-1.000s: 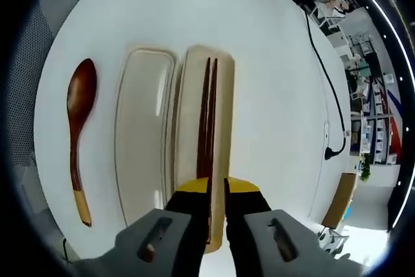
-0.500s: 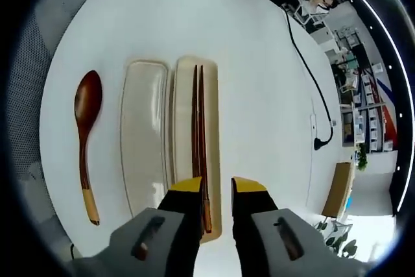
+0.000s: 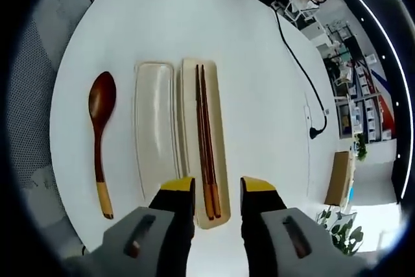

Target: Arrange the utensils inside the cutlery case until each visible utensil rests in its matching compartment.

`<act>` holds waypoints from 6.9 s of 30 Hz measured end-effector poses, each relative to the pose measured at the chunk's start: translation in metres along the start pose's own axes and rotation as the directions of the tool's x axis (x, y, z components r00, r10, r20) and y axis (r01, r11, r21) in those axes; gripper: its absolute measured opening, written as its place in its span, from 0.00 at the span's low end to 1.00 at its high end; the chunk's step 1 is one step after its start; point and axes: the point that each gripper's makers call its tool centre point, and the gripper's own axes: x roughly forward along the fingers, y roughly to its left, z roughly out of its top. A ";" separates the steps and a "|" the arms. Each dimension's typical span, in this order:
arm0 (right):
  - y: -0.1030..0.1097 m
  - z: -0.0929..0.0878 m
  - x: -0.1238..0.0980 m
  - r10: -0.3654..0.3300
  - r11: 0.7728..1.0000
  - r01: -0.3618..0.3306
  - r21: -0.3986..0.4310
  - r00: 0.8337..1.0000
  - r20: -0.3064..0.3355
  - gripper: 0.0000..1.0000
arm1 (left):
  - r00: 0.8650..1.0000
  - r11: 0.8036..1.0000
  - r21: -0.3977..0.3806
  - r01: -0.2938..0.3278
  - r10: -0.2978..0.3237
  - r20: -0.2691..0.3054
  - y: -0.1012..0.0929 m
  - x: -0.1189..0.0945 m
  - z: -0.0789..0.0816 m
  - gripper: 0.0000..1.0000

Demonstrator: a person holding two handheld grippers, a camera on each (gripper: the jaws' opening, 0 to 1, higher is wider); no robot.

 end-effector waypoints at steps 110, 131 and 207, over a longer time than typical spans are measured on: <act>0.145 0.019 -0.007 0.463 0.876 -0.473 0.098 0.880 0.104 0.29 | 0.998 0.998 0.012 -0.069 0.069 -0.005 0.012 -0.004 -0.003 0.33; 0.140 0.022 0.000 0.503 0.864 -0.504 0.003 0.862 -0.066 0.26 | 0.998 0.998 0.013 -0.059 0.059 -0.002 0.010 -0.003 -0.002 0.33; 0.018 0.033 0.037 0.320 0.947 -0.321 0.011 0.943 -0.090 0.00 | 0.999 0.999 -0.001 -0.035 0.035 -0.017 0.007 -0.001 -0.005 0.33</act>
